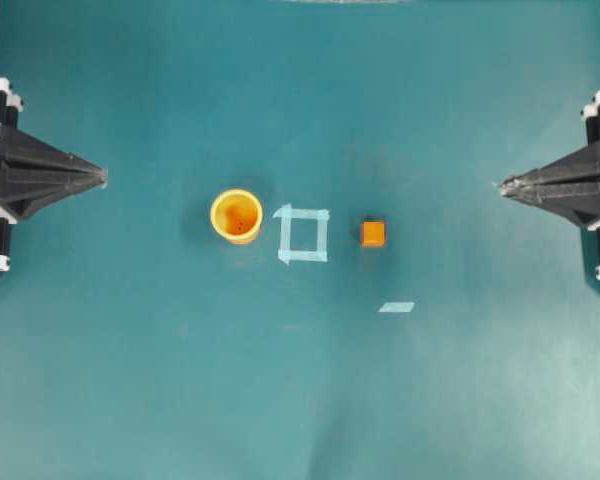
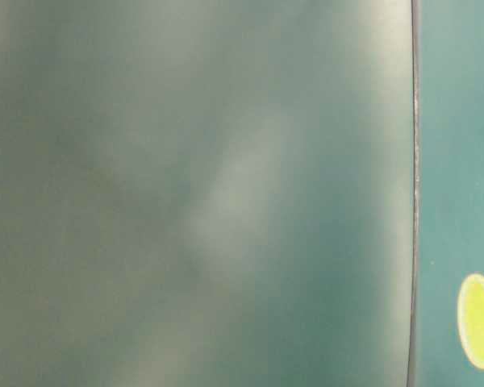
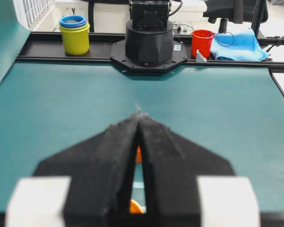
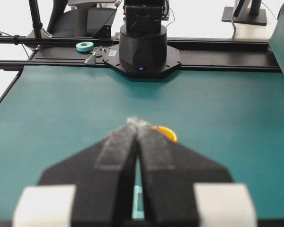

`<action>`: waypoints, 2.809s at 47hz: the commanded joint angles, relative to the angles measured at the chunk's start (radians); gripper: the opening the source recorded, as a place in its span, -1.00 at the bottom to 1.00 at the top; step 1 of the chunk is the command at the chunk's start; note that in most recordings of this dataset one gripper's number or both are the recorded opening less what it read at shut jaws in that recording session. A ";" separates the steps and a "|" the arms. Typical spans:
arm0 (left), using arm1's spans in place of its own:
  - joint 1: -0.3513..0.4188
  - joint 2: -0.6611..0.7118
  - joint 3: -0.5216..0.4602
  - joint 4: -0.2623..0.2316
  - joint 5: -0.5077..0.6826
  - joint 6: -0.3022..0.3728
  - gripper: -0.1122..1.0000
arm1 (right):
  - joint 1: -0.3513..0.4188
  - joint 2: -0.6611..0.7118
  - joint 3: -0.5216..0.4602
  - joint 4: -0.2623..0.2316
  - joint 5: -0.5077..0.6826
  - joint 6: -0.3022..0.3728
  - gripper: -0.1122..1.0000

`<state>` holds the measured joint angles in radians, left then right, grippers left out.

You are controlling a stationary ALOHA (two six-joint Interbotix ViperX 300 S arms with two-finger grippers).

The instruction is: Move the cup backward with left arm.

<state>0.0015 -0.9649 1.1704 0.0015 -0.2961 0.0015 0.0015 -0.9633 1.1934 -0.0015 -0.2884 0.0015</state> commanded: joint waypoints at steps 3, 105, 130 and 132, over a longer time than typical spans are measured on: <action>-0.018 0.015 -0.006 0.000 0.054 -0.023 -0.80 | -0.002 0.020 -0.048 0.003 0.005 0.000 -0.80; 0.046 0.879 0.000 0.000 -0.388 0.002 0.56 | -0.002 -0.008 -0.100 0.002 0.075 0.002 -0.80; 0.046 1.077 -0.123 0.000 -0.485 0.002 0.56 | -0.002 -0.005 -0.098 0.002 0.075 0.000 -0.80; 0.046 1.095 -0.137 0.000 -0.491 0.003 0.56 | -0.002 -0.005 -0.098 0.002 0.074 0.000 -0.80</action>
<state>0.0460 0.1197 1.0661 0.0015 -0.7655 0.0031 0.0015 -0.9725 1.1244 -0.0015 -0.2086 0.0015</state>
